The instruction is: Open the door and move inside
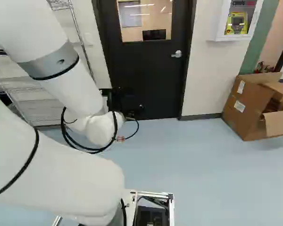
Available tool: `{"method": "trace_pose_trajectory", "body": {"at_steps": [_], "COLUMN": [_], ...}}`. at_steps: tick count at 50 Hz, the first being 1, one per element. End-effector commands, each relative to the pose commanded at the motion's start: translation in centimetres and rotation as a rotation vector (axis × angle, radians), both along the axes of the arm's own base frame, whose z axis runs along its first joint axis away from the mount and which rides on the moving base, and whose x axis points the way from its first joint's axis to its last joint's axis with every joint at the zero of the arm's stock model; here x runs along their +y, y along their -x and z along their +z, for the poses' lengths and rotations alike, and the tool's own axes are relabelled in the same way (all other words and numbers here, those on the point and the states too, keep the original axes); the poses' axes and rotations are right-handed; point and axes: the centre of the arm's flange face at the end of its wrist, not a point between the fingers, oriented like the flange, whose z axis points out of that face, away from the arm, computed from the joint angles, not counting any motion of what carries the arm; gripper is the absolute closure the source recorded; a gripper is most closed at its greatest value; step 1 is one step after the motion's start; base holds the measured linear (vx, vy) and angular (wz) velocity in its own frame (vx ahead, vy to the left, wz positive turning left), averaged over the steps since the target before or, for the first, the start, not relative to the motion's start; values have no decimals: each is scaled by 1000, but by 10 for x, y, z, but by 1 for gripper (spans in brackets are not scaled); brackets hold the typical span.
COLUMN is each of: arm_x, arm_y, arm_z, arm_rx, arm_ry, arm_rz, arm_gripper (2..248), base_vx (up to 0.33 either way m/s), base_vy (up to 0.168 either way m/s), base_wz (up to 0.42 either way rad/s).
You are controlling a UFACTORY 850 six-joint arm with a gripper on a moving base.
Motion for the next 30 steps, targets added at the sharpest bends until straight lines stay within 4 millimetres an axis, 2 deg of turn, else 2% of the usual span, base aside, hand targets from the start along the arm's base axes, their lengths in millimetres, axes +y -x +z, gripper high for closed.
{"method": "trace_pose_trajectory", "body": {"at_steps": [30], "arm_x": [0], "arm_y": [0], "arm_z": [0], "arm_rx": [0], "arm_ry": [0], "arm_rz": [0], "arm_gripper": [3], "base_vx": [7], "base_vy": [4], "base_wz": [4]}}
